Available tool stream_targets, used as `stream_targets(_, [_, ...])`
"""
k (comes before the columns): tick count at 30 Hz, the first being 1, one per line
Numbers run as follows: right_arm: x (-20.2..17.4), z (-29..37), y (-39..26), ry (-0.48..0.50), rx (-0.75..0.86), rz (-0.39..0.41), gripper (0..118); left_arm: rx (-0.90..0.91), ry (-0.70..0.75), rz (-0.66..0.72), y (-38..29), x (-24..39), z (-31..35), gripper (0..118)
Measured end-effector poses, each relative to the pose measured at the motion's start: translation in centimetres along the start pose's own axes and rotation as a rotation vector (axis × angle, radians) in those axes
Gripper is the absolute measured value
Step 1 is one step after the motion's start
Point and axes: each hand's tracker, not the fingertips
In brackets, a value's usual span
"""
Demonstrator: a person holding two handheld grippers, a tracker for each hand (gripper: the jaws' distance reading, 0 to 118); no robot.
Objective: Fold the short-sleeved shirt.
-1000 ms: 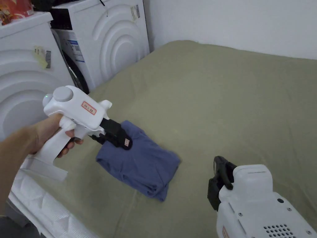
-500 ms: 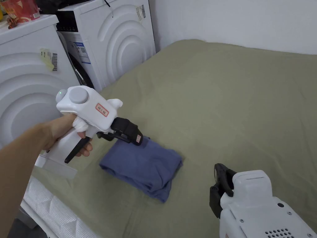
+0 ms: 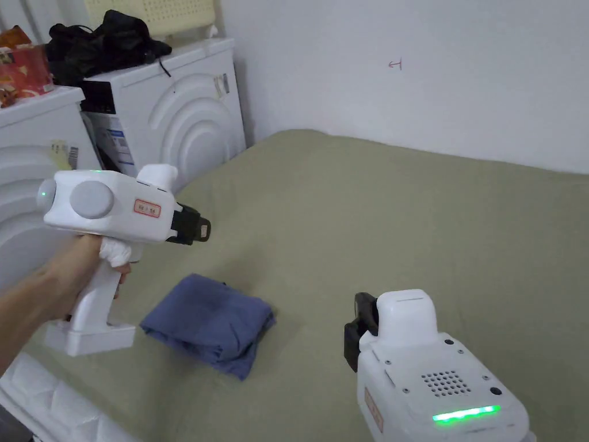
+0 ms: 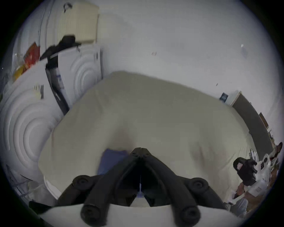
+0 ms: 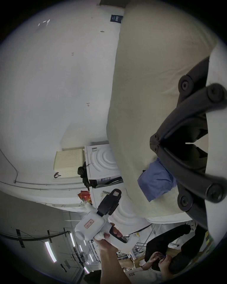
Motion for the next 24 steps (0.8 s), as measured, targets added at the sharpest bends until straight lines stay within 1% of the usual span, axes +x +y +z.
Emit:
stream_targets(1, [0.8,1.2,0.6,-0.013,0.012,-0.008,0,0.042,-0.018,-0.016,-0.2,2.2,0.4,1])
stream_targets(2, [1.8,2.5,1.2,-0.032,0.013,-0.007,0,0.082,-0.001,0.002,-0.8,4.9,0.8,1])
stream_targets(3, [3.0,3.9,1.7,-0.053,0.018,-0.009,0,0.104,-0.042,-0.02,-1.1,7.7,1.1,1])
stream_targets(4, [4.0,5.3,2.0,-0.085,0.027,-0.01,0,0.179,-0.026,-0.03,-1.6,10.3,1.4,1])
stream_targets(5, [5.4,7.3,2.5,-0.111,0.028,-0.01,0,0.176,-0.005,-0.043,-1.9,13.6,1.5,1])
stream_targets(6, [6.8,9.1,2.8,-0.14,0.043,-0.004,0,0.206,-0.02,-0.073,-2.6,15.4,1.7,0])
stream_targets(7, [7.9,10.8,3.0,-0.198,0.055,0.002,0,0.253,-0.024,-0.081,-3.2,18.1,1.9,0])
stream_targets(8, [9.3,12.6,3.3,-0.235,0.06,-0.004,0,0.281,-0.004,-0.11,-3.9,21.3,2.3,0])
stream_targets(9, [10.7,14.4,3.5,-0.252,0.064,-0.009,0,0.329,-0.035,-0.103,-4.7,23.8,2.6,0])
stream_targets(10, [11.9,16.1,3.8,-0.309,0.072,-0.004,0,0.374,-0.045,-0.11,-5.9,27.4,3.3,0])
stream_targets(11, [13.3,18.0,4.0,-0.359,0.078,0.0,0,0.38,-0.038,-0.1,-6.6,30.4,3.6,0])
stream_targets(12, [14.4,19.5,4.1,-0.383,0.083,0.008,0,0.414,-0.073,-0.119,-7.4,32.8,3.9,0])
stream_targets(14, [16.5,22.3,4.3,-0.467,0.083,0.035,0,0.431,-0.067,-0.123,-9.2,37.5,4.5,0])
stream_targets(15, [17.5,23.6,4.4,-0.491,0.082,0.037,0,0.474,-0.075,-0.13,-10.1,39.3,4.7,0])
stream_targets(16, [18.2,24.6,4.5,-0.515,0.081,0.023,0,0.481,-0.074,-0.136,-10.6,40.6,4.8,0])
stream_targets(18, [19.8,26.6,4.5,-0.567,0.085,0.022,0,0.496,-0.064,-0.159,-11.6,43.4,5.0,0])
stream_targets(19, [20.4,27.4,4.4,-0.594,0.094,0.016,0,0.503,-0.071,-0.171,-12.0,44.1,5.1,0])
stream_targets(20, [21.1,28.0,4.4,-0.595,0.094,0.011,0,0.483,-0.079,-0.189,-12.4,44.7,5.3,0])
stream_targets(22, [22.1,28.9,4.2,-0.623,0.095,-0.007,0,0.484,-0.088,-0.185,-12.9,45.7,5.5,0])
stream_targets(24, [22.7,29.5,4.1,-0.649,0.1,-0.021,0,0.464,-0.09,-0.21,-13.5,46.1,5.8,0])
